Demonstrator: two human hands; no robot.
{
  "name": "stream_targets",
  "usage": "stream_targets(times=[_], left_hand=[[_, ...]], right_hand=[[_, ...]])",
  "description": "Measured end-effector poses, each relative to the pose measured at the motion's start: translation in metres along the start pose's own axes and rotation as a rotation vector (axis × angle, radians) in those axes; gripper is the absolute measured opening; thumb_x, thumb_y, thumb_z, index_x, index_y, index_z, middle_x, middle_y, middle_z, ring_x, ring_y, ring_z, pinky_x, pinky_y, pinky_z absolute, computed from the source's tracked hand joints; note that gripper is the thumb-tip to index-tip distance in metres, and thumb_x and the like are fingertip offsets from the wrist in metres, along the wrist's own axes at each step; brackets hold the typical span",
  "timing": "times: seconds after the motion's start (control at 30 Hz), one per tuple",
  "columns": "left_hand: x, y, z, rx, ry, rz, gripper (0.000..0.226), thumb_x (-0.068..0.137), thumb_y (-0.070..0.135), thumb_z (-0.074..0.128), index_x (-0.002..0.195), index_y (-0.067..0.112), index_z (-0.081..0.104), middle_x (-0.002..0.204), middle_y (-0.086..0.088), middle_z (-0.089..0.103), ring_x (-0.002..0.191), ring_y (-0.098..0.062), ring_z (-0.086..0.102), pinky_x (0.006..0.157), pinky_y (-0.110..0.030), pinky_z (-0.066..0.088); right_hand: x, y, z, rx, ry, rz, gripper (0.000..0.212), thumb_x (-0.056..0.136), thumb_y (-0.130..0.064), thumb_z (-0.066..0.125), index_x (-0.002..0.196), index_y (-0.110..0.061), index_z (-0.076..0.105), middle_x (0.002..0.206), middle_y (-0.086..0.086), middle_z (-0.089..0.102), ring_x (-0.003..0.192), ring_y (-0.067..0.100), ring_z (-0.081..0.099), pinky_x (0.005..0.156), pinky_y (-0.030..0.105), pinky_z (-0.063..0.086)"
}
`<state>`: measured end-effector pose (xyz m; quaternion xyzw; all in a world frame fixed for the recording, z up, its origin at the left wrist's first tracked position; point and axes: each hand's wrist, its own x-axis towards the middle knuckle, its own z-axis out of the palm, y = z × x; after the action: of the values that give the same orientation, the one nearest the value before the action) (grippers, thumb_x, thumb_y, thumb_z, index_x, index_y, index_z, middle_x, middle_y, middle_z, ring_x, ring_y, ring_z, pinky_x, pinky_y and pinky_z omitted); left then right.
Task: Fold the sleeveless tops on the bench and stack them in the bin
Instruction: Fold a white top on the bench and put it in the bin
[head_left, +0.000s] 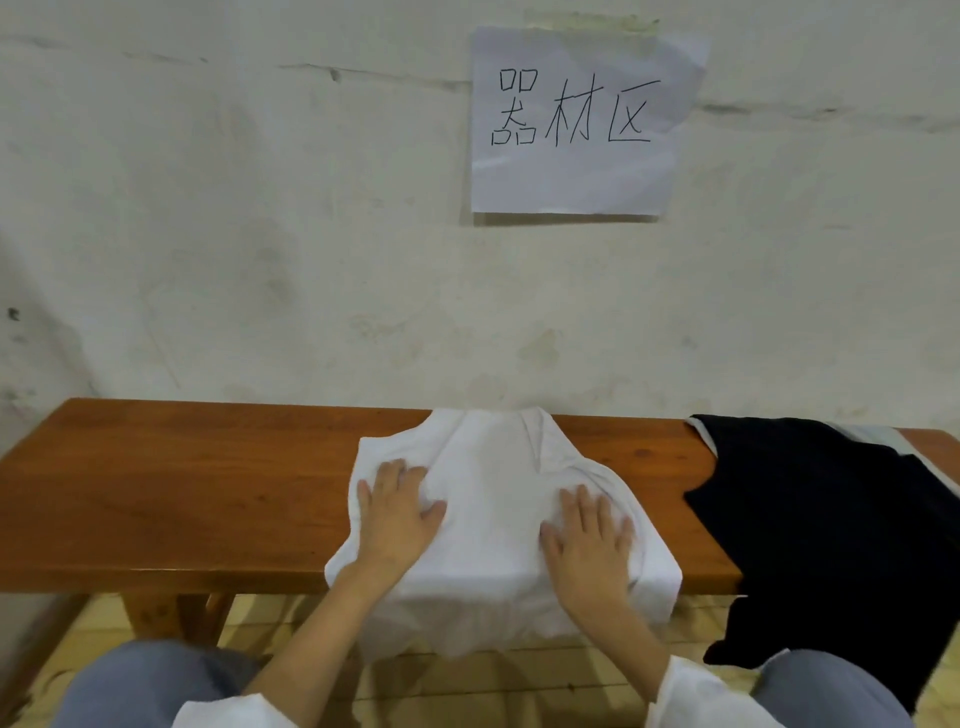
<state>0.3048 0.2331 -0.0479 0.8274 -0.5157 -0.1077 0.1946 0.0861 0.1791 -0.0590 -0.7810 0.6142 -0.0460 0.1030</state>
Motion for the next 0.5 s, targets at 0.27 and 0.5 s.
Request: stream_targets(times=[0.27,0.5], left_hand=[[0.018,0.007,-0.009,0.181,-0.120,-0.045,0.075,0.089,0.058,0.044,0.148,0.018,0.022,0.159,-0.010,0.008,0.146,-0.032,-0.003,0.116,-0.053,-0.002],[-0.002,0.019,0.028,0.268,-0.013,0.063,0.070,0.093,0.053,-0.001,0.153,0.015,0.001,0.161,-0.003,-0.003,0.147,-0.021,-0.006,0.117,-0.038,-0.011]], right_hand=[[0.035,0.023,-0.022,0.006,0.130,0.006,0.041,0.097,-0.034,0.041,0.133,-0.016,0.046,0.139,0.004,0.046,0.125,0.023,0.043,0.107,0.034,0.032],[0.074,0.020,-0.004,0.037,0.185,-0.154,0.044,0.099,-0.028,0.040,0.139,-0.009,0.042,0.143,0.010,0.044,0.132,0.027,0.040,0.113,0.039,0.025]])
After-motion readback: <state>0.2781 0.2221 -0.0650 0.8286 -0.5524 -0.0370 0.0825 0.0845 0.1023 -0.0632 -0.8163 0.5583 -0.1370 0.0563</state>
